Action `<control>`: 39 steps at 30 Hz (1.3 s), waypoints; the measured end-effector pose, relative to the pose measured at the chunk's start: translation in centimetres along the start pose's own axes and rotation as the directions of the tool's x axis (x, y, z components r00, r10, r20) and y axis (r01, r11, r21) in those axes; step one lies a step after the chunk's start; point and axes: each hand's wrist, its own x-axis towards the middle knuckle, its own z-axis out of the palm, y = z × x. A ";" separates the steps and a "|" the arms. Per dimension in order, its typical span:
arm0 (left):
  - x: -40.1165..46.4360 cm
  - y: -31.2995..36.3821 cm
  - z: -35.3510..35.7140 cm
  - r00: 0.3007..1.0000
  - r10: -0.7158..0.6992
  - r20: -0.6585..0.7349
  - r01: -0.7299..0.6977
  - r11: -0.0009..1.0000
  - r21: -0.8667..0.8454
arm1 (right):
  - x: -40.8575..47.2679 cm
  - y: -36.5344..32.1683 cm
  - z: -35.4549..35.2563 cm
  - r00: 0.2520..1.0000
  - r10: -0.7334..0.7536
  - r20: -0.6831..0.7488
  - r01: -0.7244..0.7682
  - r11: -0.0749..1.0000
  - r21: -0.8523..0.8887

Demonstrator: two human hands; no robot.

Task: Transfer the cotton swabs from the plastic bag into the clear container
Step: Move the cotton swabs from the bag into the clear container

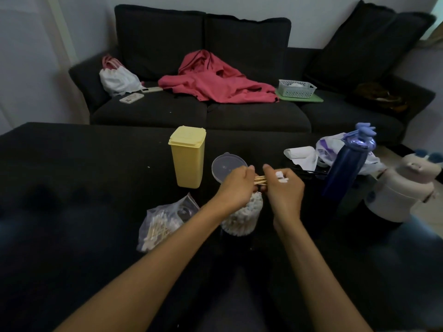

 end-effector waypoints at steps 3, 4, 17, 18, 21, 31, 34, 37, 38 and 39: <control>-0.2 -0.5 -0.3 0.996 0.085 0.024 -0.087 0.992 0.094 | 0.1 -0.1 -0.2 0.978 0.184 0.099 -0.192 0.978 0.084; -0.3 -0.6 -0.7 0.995 0.090 0.038 -0.094 0.992 0.089 | 0.1 -0.2 -0.3 0.981 0.166 0.098 -0.174 0.982 0.078; -0.8 -4.8 -3.4 0.971 -0.191 0.142 0.076 0.814 0.575 | 0.1 0.2 -1.1 0.978 -0.199 0.066 0.209 0.949 -0.234; -0.6 -5.3 -3.0 0.973 -0.175 0.149 0.076 0.856 0.511 | 0.0 0.2 -1.2 0.975 -0.206 0.087 0.222 0.944 -0.245; -0.9 -6.2 -2.4 0.987 -0.093 0.127 0.043 0.935 0.351 | 0.0 0.3 -1.3 0.963 -0.241 0.121 0.266 0.919 -0.291; -5.5 -6.5 0.5 0.920 0.272 -0.281 -0.176 0.930 0.322 | -2.3 1.0 0.5 0.894 -0.440 0.091 0.442 0.826 -0.350; -6.3 -7.4 0.3 0.924 0.263 -0.279 -0.166 0.930 0.327 | -3.2 1.4 1.0 0.865 -0.483 0.139 0.500 0.798 -0.336; -6.7 -8.7 -0.9 0.959 0.201 -0.200 -0.111 0.914 0.389 | -3.5 1.4 1.2 0.848 -0.500 0.174 0.529 0.778 -0.338; -6.7 -9.1 -1.3 0.959 0.201 -0.200 -0.107 0.909 0.403 | -3.6 1.3 1.2 0.856 -0.486 0.177 0.517 0.789 -0.332; -6.8 -9.2 -1.7 0.953 0.221 -0.209 -0.116 0.900 0.420 | -3.7 1.1 1.1 0.878 -0.447 0.170 0.478 0.823 -0.307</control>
